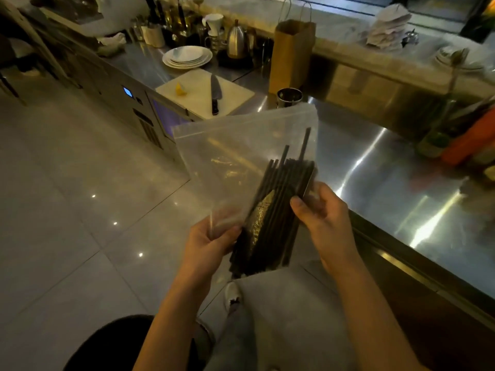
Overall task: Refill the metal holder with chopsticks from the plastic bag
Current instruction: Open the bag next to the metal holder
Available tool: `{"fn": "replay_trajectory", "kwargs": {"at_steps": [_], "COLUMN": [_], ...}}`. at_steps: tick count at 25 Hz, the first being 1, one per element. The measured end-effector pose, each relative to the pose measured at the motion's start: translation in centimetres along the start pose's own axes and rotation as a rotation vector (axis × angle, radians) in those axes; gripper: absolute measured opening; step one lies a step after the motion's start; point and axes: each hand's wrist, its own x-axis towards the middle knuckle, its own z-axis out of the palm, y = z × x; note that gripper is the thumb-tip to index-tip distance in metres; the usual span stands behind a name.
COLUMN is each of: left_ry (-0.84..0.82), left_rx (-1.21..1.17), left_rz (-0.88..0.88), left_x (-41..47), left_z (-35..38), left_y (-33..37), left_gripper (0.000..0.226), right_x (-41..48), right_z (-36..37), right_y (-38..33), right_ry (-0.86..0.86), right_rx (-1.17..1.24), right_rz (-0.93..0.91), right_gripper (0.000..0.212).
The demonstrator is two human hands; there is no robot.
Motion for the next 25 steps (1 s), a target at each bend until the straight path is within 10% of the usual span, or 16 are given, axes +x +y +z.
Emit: {"fn": "replay_trajectory", "kwargs": {"at_steps": [11,25], "left_ry": [-0.047,-0.072], "left_rx": [-0.122,0.162], "left_rz": [0.096,0.21], "left_x": [20.5,33.0], "left_z": [-2.4,7.4], "left_y": [7.1,8.7], "left_gripper": [0.026,0.014], "right_x": [16.8,29.2], "right_z": [3.3,-5.4], "right_y": [-0.6,-1.1], "right_ry": [0.12,0.388], "right_rx": [-0.451,-0.271], "right_rz": [0.059,-0.031], "right_gripper": [0.029,0.042]}}
